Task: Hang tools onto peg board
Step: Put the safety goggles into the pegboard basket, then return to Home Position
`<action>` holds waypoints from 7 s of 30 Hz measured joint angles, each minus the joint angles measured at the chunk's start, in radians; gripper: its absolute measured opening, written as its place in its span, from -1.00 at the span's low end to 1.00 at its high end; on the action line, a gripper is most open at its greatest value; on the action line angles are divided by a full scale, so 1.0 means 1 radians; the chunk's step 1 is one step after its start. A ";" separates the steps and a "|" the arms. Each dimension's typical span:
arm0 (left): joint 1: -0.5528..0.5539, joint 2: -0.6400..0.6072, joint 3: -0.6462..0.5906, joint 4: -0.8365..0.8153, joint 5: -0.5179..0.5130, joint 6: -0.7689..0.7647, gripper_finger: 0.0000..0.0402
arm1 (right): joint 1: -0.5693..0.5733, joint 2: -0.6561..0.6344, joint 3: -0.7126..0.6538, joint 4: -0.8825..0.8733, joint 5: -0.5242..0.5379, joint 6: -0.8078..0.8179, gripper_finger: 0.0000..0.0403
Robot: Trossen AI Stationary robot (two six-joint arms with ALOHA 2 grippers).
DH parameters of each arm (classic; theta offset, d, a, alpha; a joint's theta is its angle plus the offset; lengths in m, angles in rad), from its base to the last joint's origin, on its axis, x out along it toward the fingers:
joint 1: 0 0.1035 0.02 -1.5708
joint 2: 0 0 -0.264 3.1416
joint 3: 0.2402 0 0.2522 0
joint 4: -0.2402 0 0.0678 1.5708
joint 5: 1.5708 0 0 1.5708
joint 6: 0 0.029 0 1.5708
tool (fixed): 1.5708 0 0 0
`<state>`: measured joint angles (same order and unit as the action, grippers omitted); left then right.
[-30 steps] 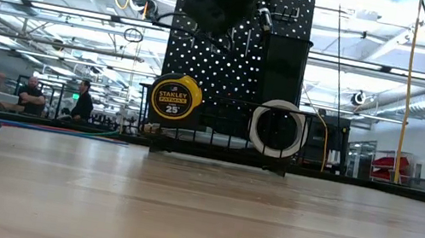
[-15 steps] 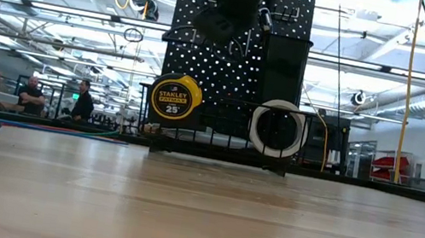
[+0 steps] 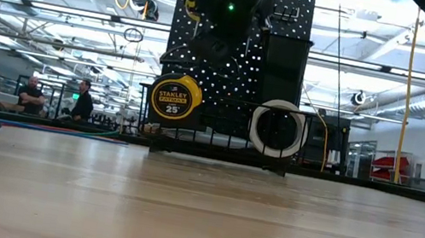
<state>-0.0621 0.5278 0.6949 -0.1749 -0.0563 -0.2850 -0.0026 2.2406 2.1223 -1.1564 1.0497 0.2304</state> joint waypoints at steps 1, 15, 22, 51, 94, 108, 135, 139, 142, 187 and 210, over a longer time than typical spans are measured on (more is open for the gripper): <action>0.000 0.000 0.000 0.000 0.000 -0.001 0.63 | -0.003 0.000 0.000 0.000 0.000 0.003 -0.94; 0.000 0.000 0.000 0.000 0.023 -0.025 0.63 | -0.012 0.000 0.000 -0.015 -0.062 0.012 -0.42; 0.000 0.000 0.000 0.000 0.023 -0.026 0.63 | -0.012 0.000 0.000 -0.014 -0.071 0.012 -0.29; 0.000 0.000 0.000 -0.001 0.024 -0.027 0.63 | 0.008 -0.002 0.052 0.010 -0.113 0.041 -0.08; 0.000 -0.002 0.293 -0.123 -0.145 0.197 0.63 | 0.087 -0.539 0.111 0.086 -0.816 -0.116 -0.08; 0.001 -0.143 0.330 -0.254 -0.325 0.189 0.63 | 0.103 -0.846 0.106 -0.150 -0.846 -0.142 -0.08; 0.001 -0.147 0.014 -0.055 -0.362 0.080 0.63 | 0.103 -1.702 -1.323 0.857 -0.861 0.071 -0.08; 0.000 -0.159 -0.049 -0.047 -0.361 0.040 0.63 | 0.103 -1.734 -1.464 1.004 -0.881 0.118 -0.08; 0.001 -0.184 -0.104 -0.032 -0.354 0.001 0.63 | 0.102 -1.746 -1.551 1.089 -0.894 0.150 -0.08; 0.003 -0.275 -0.603 0.331 -0.375 -0.128 0.63 | 0.069 -2.020 -2.099 1.420 -0.948 0.249 -0.08; 0.004 -0.427 -0.603 0.041 -0.405 -0.150 0.63 | 0.060 -2.236 -2.100 1.177 -0.924 0.135 -0.08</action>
<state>-0.0586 0.1009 0.0914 -0.1336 -0.4610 -0.4355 0.0578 0.0048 0.0219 0.0204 0.1260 0.3654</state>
